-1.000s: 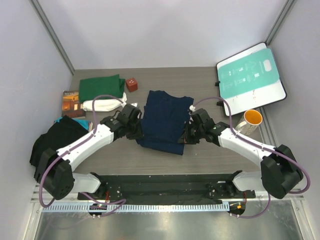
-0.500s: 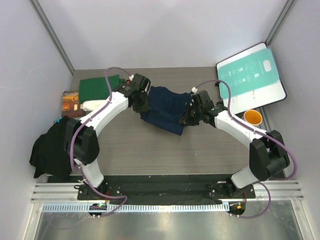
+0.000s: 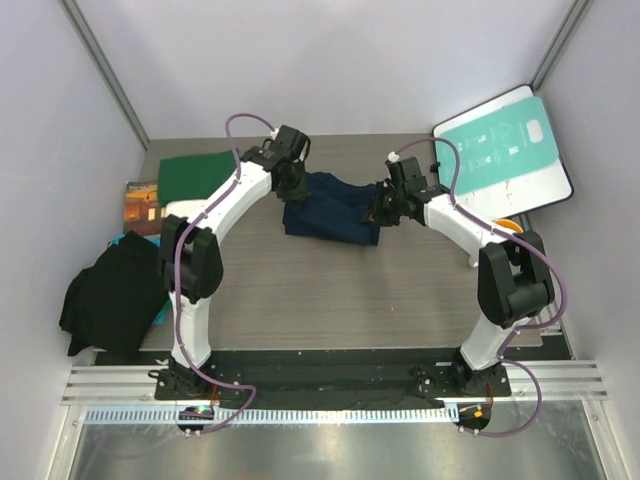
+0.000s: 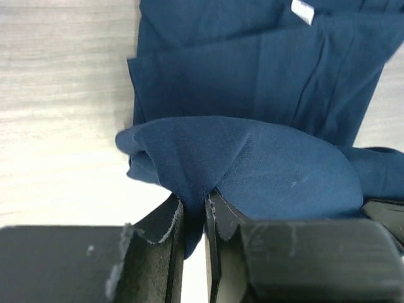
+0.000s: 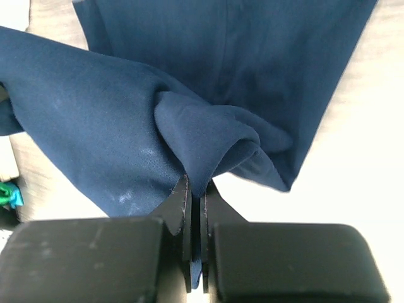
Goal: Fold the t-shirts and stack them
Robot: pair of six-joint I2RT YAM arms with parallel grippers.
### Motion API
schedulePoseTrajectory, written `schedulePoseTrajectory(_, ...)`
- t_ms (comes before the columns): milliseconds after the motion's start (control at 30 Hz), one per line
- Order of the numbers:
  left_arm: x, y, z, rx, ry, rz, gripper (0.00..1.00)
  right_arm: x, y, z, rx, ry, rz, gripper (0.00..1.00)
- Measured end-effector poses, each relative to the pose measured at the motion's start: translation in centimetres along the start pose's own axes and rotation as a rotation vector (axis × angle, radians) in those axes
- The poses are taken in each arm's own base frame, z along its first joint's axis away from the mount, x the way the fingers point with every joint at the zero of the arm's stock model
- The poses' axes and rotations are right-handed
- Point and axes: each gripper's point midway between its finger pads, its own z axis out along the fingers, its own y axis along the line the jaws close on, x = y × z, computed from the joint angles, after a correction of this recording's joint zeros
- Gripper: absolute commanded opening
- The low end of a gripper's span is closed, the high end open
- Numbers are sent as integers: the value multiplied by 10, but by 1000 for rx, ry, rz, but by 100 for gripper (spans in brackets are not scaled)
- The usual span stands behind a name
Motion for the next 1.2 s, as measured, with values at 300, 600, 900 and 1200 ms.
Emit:
schedulePoseTrajectory(300, -32, -9, 44, 21, -27, -1, 24, -14, -13, 26, 36, -10, 20, 22)
schedulePoseTrajectory(600, -25, -17, 88, 57, 23, -8, 46, -13, -28, 37, 93, -13, 58, 50)
schedulePoseTrajectory(900, -33, -18, 98, 69, 4, -21, 52, -31, -39, 45, 75, -65, 212, 49)
schedulePoseTrajectory(1200, -59, -21, 115, 142, -29, -118, 62, -42, -48, 49, -16, -104, 417, 49)
